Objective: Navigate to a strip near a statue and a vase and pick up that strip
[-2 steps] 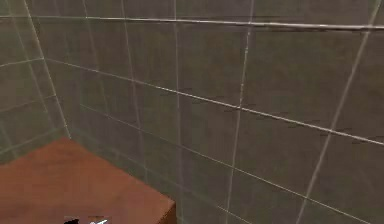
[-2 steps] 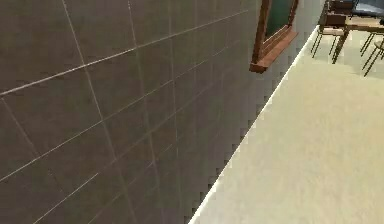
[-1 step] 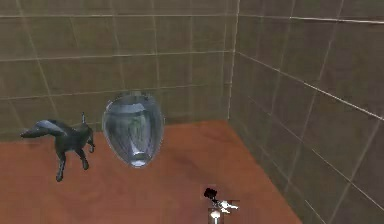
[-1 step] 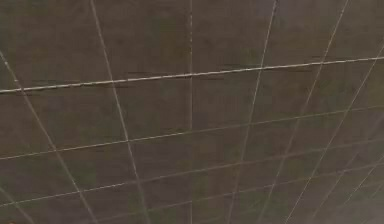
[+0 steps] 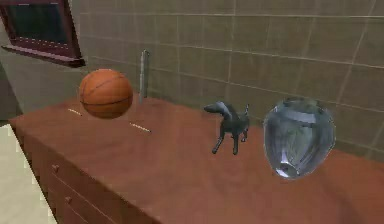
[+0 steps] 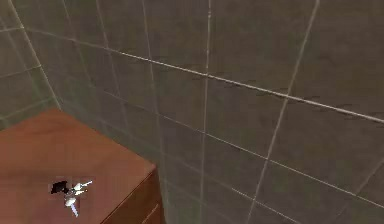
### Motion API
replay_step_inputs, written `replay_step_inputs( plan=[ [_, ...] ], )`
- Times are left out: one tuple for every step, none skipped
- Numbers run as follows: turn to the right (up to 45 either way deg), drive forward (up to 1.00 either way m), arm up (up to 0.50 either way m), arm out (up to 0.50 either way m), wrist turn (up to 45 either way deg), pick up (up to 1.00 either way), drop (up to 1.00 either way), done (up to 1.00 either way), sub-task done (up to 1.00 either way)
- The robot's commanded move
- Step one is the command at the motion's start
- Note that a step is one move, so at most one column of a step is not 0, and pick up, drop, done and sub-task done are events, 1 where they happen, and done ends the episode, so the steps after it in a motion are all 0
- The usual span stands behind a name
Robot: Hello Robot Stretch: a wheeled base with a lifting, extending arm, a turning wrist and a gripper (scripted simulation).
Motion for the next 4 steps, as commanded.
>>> replay_step_inputs(
  plan=[
    [-30.0,0.0,0.0,0.0,0.0,0.0,0.0,0.0,0.0],
    [0.0,0.0,0.5,0.0,0.0,0.0,0.0,0.0,0.0],
    [0.0,0.0,0.38,0.0,0.0,0.0,0.0,0.0,0.0],
    [0.0,0.0,0.0,0.04,0.0,0.0,0.0,0.0,0.0]
  ],
)
